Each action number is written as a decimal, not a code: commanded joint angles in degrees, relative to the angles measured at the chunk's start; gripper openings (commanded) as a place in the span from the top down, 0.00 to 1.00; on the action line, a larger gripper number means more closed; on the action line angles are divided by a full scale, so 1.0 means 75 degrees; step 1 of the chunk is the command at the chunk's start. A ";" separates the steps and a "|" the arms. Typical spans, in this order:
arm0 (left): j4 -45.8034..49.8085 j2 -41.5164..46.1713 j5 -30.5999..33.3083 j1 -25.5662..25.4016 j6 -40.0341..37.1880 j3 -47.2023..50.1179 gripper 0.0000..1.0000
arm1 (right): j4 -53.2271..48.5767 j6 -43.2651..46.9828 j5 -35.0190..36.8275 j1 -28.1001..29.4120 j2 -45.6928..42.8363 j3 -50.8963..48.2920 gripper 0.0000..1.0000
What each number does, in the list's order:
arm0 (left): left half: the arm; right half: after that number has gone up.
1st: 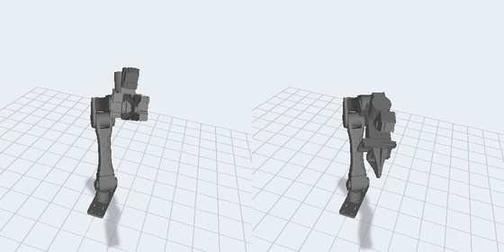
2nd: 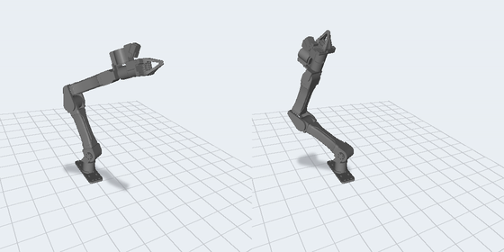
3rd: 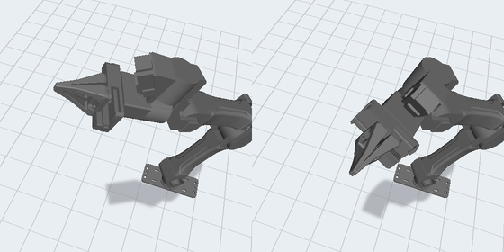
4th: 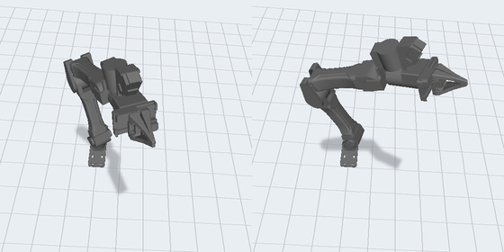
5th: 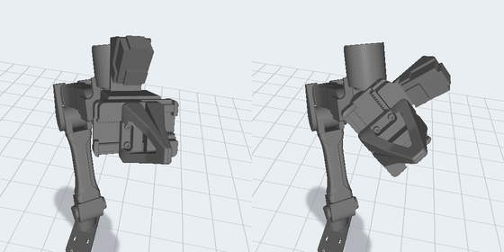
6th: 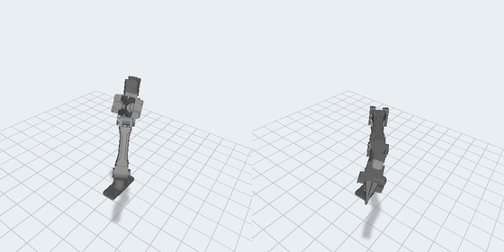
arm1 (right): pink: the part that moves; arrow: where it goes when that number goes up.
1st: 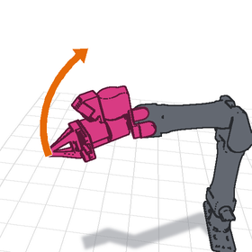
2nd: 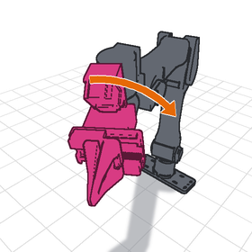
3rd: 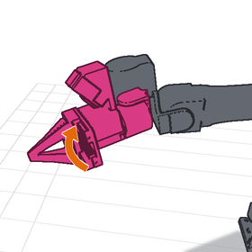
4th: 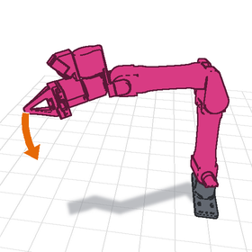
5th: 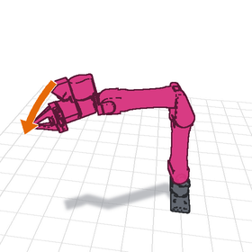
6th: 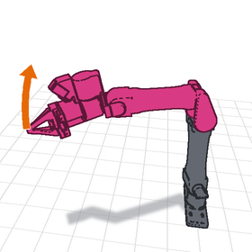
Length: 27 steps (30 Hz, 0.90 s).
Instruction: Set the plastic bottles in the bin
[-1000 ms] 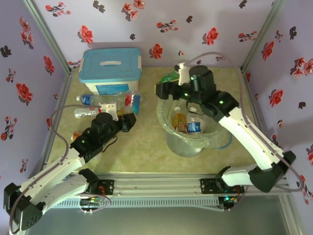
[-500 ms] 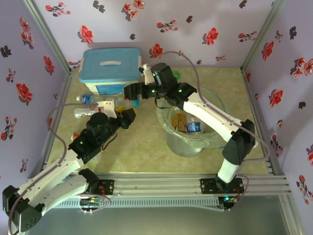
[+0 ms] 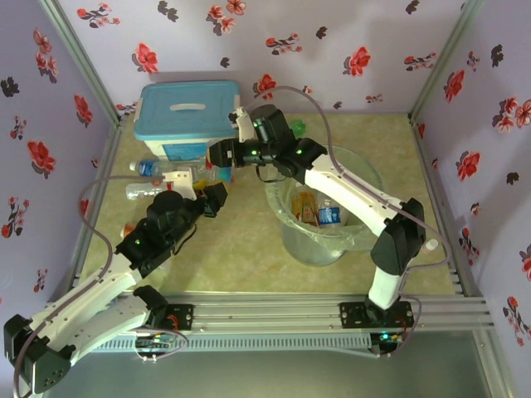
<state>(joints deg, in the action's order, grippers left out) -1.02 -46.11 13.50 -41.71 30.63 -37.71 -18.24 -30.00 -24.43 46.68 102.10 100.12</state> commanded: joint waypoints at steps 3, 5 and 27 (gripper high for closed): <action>0.0083 0.0131 0.0328 0.0054 -0.0226 -0.0011 0.60 | 0.0124 -0.0034 -0.0056 0.0040 0.0146 0.0394 0.53; 0.0088 0.0130 0.0333 0.0048 -0.0256 -0.0014 0.37 | 0.0100 0.0029 -0.0002 0.0044 0.0155 0.0494 0.53; 0.1996 -0.0241 0.1480 0.0199 0.1491 0.0212 0.10 | -0.1363 0.1142 0.0760 -0.2253 -0.2230 0.0959 0.55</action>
<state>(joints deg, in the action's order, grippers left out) 10.41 -46.26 21.56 -41.17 37.91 -35.59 -26.98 -23.24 -19.11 32.45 92.14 109.62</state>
